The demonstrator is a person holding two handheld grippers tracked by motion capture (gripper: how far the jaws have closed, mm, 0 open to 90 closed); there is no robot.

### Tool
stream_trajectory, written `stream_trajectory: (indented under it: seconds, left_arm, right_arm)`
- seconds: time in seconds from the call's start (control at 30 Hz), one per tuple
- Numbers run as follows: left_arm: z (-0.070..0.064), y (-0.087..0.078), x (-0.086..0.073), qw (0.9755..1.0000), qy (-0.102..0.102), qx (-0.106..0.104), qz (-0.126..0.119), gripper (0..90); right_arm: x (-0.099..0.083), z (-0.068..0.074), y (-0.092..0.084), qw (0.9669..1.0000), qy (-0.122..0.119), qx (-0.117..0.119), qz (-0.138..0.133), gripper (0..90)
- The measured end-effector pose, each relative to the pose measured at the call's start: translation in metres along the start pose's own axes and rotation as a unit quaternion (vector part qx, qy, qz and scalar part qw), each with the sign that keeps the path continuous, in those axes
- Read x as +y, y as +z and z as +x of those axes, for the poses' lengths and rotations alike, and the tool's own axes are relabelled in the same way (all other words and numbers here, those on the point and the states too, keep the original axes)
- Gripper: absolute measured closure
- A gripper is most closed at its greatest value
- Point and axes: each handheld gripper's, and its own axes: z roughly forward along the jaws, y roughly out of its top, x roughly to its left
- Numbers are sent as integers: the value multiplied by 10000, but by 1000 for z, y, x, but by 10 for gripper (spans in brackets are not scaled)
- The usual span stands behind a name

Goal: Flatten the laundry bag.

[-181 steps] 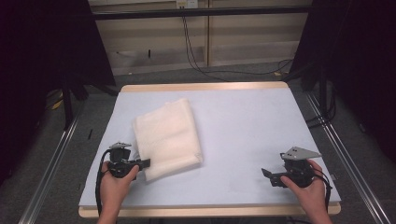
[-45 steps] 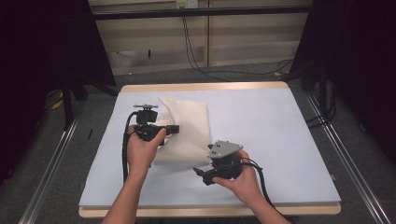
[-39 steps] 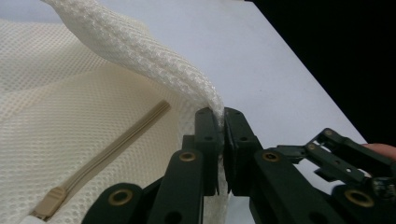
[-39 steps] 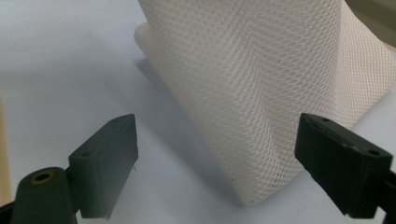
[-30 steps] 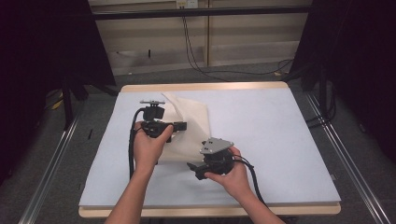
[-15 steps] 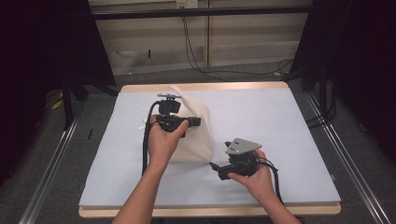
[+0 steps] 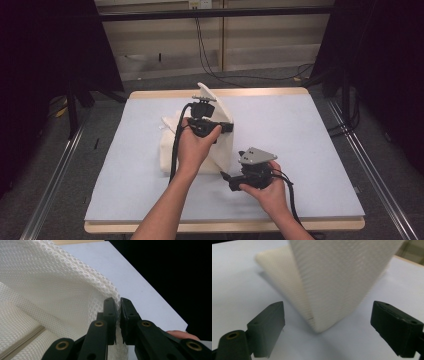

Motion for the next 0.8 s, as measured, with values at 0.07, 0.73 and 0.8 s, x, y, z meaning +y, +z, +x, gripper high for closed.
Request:
stream_trajectory:
  seconds: [0.07,0.73,0.8]
  left_arm:
    - [1,-1,0,10000,26,7,1,838]
    - [38,-53,-19,9962,162,517,-680,493]
    - [45,-58,-21,9950,152,681,-711,464]
  right_arm:
    - [6,1,5,9995,173,-249,-125,157]
    - [19,-13,6,9939,1049,4,-340,848]
    - [14,-19,2,9934,1096,3,-338,848]
